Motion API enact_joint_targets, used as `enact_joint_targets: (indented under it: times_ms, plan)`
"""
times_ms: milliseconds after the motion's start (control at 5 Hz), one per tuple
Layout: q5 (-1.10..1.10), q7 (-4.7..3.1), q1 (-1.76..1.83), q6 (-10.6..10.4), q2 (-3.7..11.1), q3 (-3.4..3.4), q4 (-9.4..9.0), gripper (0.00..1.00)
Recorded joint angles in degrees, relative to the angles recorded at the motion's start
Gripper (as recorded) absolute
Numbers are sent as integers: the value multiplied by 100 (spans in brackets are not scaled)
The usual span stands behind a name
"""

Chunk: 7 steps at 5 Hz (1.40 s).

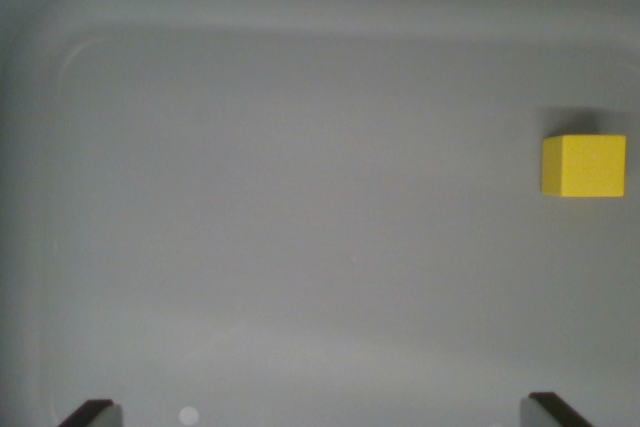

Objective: Pick yellow cube

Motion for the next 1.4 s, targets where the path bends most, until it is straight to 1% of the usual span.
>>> enact_joint_targets:
  times_ms: [400, 600, 800, 1000, 1200, 1400]
  plan:
    - [0, 0, 0, 0, 0, 0, 0, 0]
    - [3, -15, -12, -29, 32, -6, -3, 0]
    - [3, -15, -12, -29, 32, -6, -3, 0]
    - [11, -53, -43, -100, 111, -22, -11, 0]
    - [11, -53, -43, -100, 111, -22, -11, 0]
    - [22, -108, -87, -203, 226, -46, -23, 0]
